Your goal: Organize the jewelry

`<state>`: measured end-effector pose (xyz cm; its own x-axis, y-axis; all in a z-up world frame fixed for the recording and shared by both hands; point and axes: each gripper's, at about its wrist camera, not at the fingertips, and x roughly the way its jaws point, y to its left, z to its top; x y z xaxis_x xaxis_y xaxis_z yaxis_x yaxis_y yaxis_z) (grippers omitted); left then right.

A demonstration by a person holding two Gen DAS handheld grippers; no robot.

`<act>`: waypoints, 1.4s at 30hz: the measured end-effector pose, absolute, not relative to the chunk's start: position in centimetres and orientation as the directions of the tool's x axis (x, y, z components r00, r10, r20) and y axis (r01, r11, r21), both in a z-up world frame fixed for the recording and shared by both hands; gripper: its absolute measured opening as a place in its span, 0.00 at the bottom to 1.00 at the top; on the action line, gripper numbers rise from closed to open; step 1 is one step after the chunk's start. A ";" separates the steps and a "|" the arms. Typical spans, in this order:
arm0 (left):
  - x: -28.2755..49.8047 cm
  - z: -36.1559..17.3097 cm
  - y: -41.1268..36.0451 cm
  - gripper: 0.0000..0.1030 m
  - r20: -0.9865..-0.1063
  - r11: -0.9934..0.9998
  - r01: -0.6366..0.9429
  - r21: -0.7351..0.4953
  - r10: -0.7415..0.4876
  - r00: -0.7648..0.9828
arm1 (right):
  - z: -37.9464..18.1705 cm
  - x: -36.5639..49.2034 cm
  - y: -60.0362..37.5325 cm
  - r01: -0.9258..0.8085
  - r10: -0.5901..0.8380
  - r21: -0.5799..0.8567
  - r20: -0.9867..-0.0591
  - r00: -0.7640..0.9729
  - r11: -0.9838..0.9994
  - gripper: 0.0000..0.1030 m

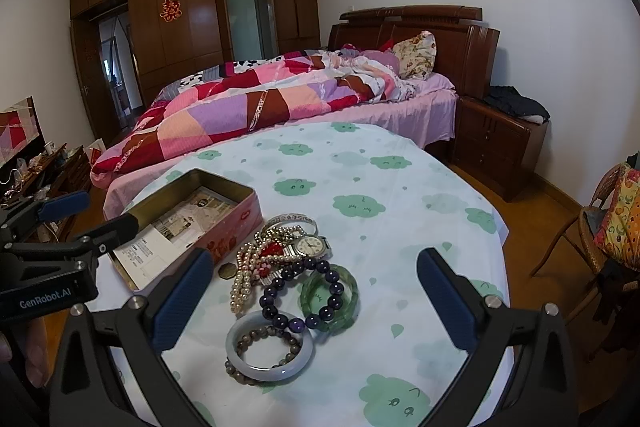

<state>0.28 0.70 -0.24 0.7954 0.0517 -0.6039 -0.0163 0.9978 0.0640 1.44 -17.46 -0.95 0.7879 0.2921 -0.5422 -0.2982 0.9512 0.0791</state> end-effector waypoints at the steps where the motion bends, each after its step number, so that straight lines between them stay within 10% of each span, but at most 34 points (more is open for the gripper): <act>1: 0.3 -0.2 0.8 0.79 -0.604 0.998 -0.017 0.062 0.051 0.795 | -0.9 1.5 -17.5 -0.298 0.292 0.080 -0.543 0.787 0.951 1.00; 42: 1.1 -2.7 0.3 0.79 -0.647 0.999 0.022 0.034 0.005 0.763 | -2.9 1.9 -18.1 -0.270 0.265 0.080 -0.578 0.772 0.960 1.00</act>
